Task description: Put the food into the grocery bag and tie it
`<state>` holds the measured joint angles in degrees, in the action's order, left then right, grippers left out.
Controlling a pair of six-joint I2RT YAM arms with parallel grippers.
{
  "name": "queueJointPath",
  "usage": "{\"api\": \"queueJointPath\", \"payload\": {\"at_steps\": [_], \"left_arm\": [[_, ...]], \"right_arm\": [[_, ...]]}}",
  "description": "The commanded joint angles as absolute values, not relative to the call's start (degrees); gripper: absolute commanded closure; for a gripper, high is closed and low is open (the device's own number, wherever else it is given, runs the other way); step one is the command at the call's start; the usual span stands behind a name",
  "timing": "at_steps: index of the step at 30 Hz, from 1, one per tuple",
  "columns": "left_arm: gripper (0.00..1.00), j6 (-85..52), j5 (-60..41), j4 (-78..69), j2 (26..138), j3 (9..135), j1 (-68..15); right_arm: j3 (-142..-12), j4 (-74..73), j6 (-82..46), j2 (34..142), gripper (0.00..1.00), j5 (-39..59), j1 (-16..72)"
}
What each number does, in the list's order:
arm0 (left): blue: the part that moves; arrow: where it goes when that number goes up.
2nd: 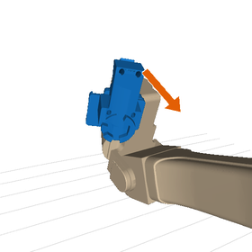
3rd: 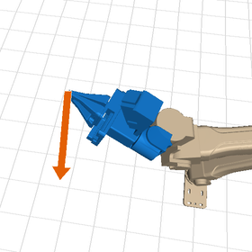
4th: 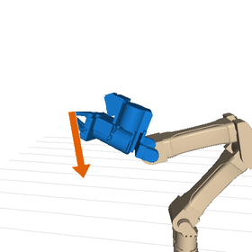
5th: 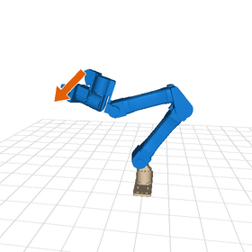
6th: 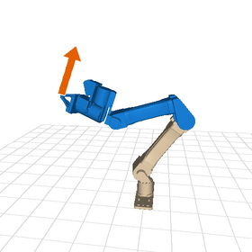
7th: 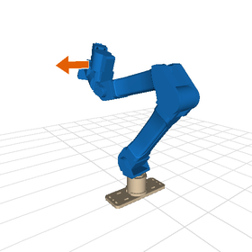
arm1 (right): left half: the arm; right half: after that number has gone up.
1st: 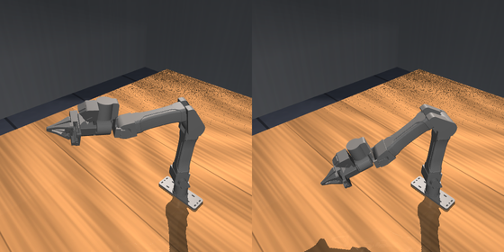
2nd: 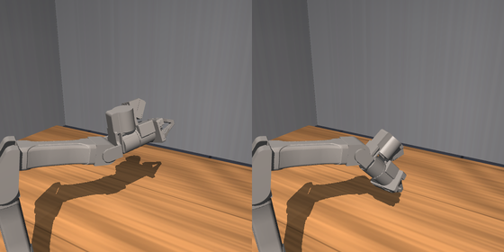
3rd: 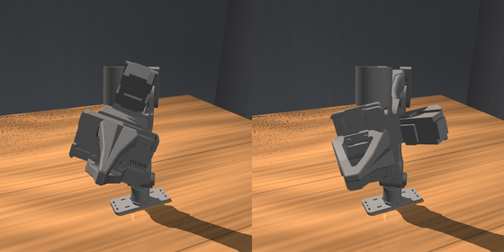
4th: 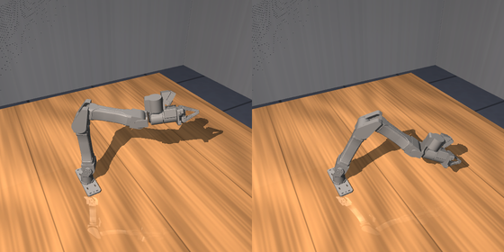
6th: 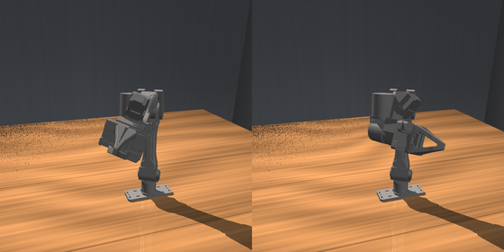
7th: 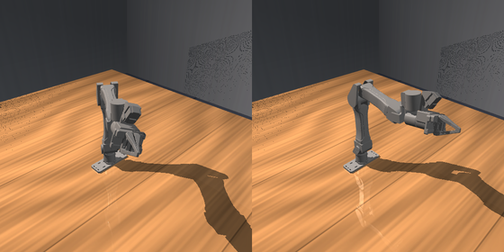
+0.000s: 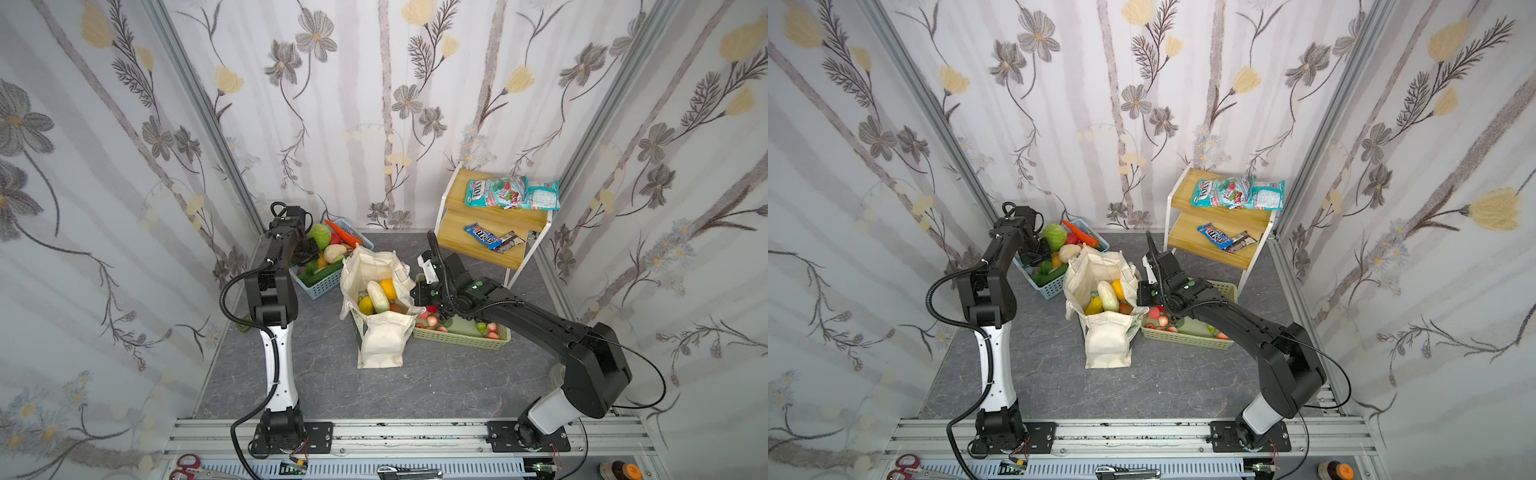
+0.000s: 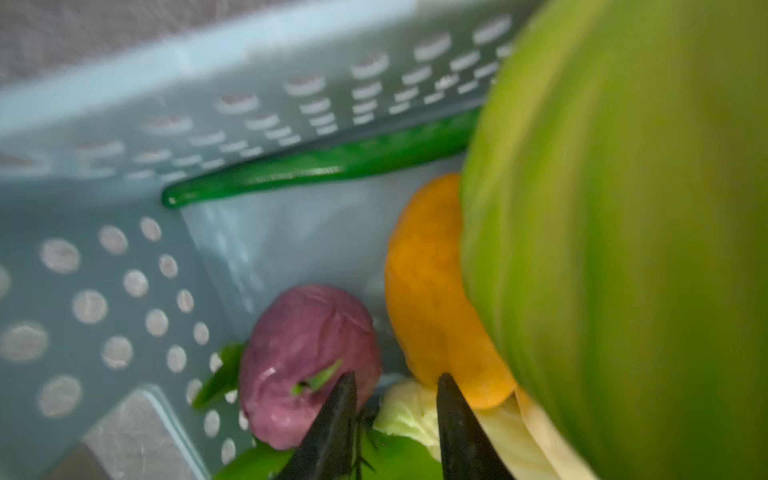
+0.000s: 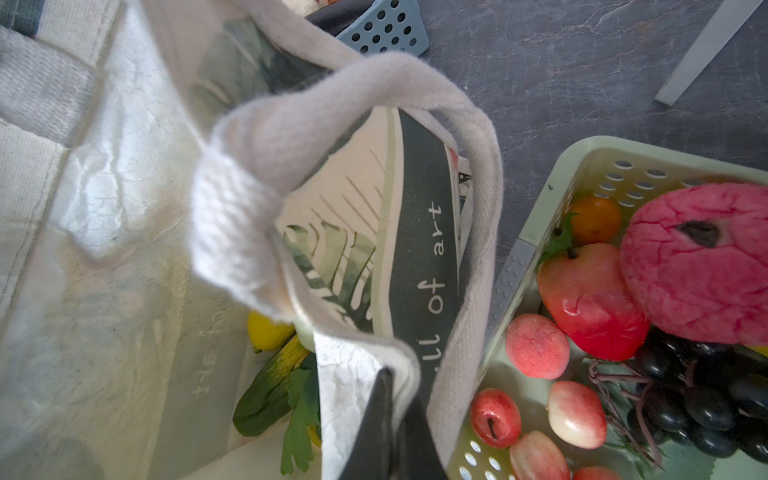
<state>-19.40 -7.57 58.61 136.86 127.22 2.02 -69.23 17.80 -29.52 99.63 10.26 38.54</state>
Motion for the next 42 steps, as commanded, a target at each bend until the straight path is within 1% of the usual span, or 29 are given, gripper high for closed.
{"api": "queueJointPath", "payload": {"at_steps": [1,6,10,13,15,18,19,23,28,33,35,39,42], "left_arm": [[0.64,-18.2,-8.0,57.4,134.1,123.5,1.0],[0.63,-18.7,-6.9,56.0,133.7,119.5,-0.2],[0.62,-19.4,-6.5,55.2,135.2,119.2,0.0],[0.58,-19.5,-6.7,55.7,136.5,120.6,0.1],[0.54,-19.7,-8.6,56.5,137.2,121.6,0.0],[0.45,-19.9,-10.7,56.2,136.5,121.2,-0.2],[0.43,-20.1,-10.6,56.0,135.9,121.1,-0.2],[0.39,-20.5,-8.6,55.4,132.5,121.0,0.1],[0.34,-20.5,-3.5,56.4,130.4,122.8,1.0],[0.35,-19.5,-0.4,56.7,131.0,125.0,2.3],[0.37,-18.8,1.4,57.0,132.3,126.4,2.8],[0.47,-16.8,4.4,57.3,135.3,129.3,3.1],[0.49,-16.3,4.9,55.8,137.0,129.9,3.2]], "right_arm": [[-69.2,18.5,-29.3,99.6,1.00,10.5,38.6],[-69.8,18.5,-29.0,99.9,1.00,11.0,38.6],[-70.0,18.8,-28.7,99.7,1.00,10.9,38.6],[-69.8,18.8,-28.7,99.3,1.00,10.5,38.5],[-69.6,18.7,-28.6,99.2,1.00,10.5,38.5],[-69.4,18.5,-28.8,99.2,1.00,10.5,38.5],[-69.3,18.4,-28.8,99.2,1.00,10.6,38.5],[-69.3,18.4,-28.7,99.3,1.00,10.7,38.6],[-69.0,18.0,-28.8,99.3,1.00,10.6,38.6],[-68.6,17.6,-29.0,99.4,1.00,10.9,38.6],[-68.5,17.6,-29.1,99.4,1.00,10.9,38.6],[-68.6,17.7,-29.0,99.4,1.00,11.0,38.6],[-68.7,17.7,-29.1,99.7,1.00,10.9,38.6]]}}
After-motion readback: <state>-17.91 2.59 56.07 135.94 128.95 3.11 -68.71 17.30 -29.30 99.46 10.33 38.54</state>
